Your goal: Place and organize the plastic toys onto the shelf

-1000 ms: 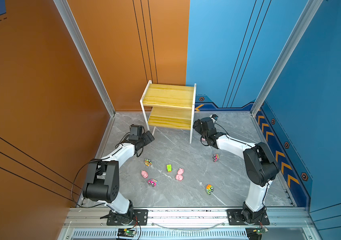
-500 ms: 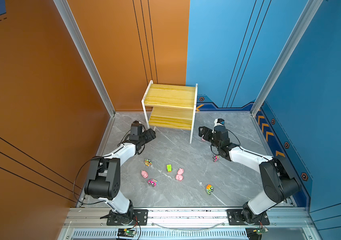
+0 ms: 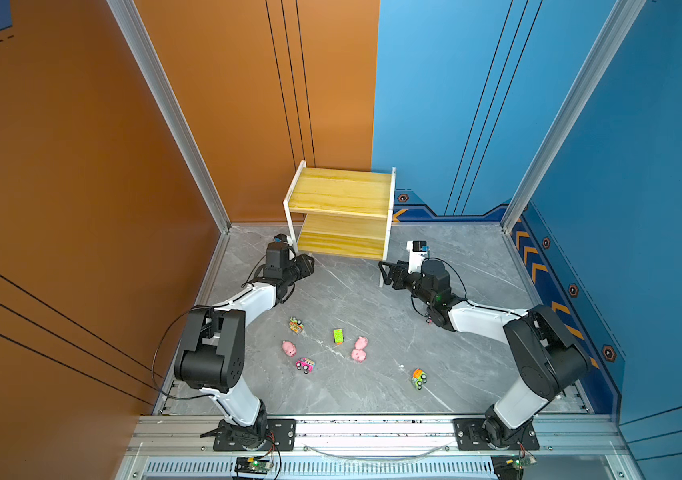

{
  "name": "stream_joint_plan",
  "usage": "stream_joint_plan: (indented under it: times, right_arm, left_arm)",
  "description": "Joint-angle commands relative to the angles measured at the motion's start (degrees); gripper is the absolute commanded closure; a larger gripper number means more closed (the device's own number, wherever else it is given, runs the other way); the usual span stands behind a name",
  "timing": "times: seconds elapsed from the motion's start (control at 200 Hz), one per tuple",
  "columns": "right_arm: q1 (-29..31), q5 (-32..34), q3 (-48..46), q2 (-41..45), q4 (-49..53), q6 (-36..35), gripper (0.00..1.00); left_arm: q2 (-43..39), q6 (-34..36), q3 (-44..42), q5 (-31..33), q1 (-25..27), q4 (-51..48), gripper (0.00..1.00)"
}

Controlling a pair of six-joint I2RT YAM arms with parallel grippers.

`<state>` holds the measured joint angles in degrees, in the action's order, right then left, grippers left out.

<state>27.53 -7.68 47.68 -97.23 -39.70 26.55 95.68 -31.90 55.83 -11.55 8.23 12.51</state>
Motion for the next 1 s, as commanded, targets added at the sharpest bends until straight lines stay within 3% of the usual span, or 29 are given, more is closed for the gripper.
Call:
stream_joint_plan:
  times: [0.0, 0.275, 0.681, 0.851, 0.996]
  right_arm:
    - [-1.7, 0.5, 2.8, -1.5, -2.7, -2.4, 0.25]
    - [-6.5, -3.2, 7.7, -5.0, -4.0, -0.6, 0.4]
    - [-11.0, -5.7, 13.9, -8.6, -2.0, 1.2, 0.4]
    - [-11.3, -4.1, 9.0, -3.8, -1.3, 1.3, 0.37]
    - [-10.2, -0.3, 2.7, 2.5, 2.0, 0.8, 0.35]
  left_arm:
    - [-0.1, 2.0, 1.1, -1.0, 1.6, 0.8, 0.57]
    - [-0.3, 1.9, 1.6, -0.2, 3.5, 0.8, 0.61]
    - [-0.6, 1.6, 1.2, 1.1, 5.9, 0.8, 0.59]
    - [-2.9, 1.8, -0.2, 3.5, 6.5, -1.8, 0.38]
    - [-8.4, 2.9, 1.6, 10.4, 7.4, -12.1, 0.24]
